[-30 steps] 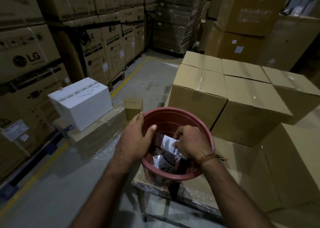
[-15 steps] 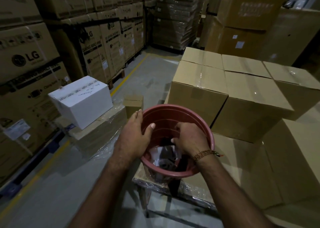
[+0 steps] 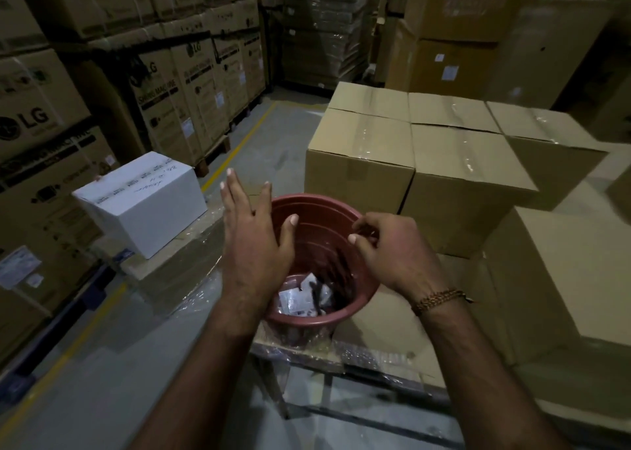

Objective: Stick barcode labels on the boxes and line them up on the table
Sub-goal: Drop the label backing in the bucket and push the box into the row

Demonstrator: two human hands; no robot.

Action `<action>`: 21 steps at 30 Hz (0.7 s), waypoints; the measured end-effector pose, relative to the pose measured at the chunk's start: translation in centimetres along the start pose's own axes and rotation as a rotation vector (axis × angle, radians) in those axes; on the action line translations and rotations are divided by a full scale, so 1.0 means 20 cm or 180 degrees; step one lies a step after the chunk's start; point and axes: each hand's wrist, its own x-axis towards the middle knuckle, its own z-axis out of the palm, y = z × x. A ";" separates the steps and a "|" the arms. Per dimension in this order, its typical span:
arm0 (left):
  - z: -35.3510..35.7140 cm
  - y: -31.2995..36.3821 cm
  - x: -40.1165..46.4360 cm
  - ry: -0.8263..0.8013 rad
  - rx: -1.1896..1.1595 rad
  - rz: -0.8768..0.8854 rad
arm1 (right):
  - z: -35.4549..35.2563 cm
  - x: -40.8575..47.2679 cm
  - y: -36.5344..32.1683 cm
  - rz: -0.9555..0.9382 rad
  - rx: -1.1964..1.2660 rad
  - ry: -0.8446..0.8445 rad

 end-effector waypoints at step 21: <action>0.61 1.31 -0.49 -0.0733 -0.0648 0.0575 | -0.55 -0.32 1.06 0.1995 -0.1676 0.0502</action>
